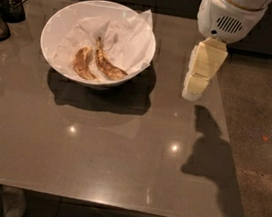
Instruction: Pick banana from white bowl
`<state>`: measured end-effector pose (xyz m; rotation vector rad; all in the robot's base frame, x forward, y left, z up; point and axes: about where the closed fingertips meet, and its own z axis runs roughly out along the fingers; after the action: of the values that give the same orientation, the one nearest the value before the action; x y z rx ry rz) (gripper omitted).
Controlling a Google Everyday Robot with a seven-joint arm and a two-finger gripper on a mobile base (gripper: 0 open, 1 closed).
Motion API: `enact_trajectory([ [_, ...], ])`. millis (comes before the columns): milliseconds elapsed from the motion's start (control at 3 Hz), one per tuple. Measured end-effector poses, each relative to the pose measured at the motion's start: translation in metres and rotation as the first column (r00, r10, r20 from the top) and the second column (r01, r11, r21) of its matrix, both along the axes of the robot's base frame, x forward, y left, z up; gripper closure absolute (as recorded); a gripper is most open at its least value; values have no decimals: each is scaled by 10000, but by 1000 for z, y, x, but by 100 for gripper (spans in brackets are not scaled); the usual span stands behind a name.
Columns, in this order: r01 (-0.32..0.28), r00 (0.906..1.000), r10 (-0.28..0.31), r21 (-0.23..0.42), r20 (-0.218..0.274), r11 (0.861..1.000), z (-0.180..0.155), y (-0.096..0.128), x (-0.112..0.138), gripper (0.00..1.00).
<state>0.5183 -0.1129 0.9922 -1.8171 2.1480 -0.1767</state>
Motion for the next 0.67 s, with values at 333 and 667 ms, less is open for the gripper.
enact_trajectory([
  [333, 159, 9999, -158, -209, 50, 9997, 1, 24, 24, 0],
  [667, -68, 9998, 54, -660, -212, 9978, -7, 57, 51, 0],
])
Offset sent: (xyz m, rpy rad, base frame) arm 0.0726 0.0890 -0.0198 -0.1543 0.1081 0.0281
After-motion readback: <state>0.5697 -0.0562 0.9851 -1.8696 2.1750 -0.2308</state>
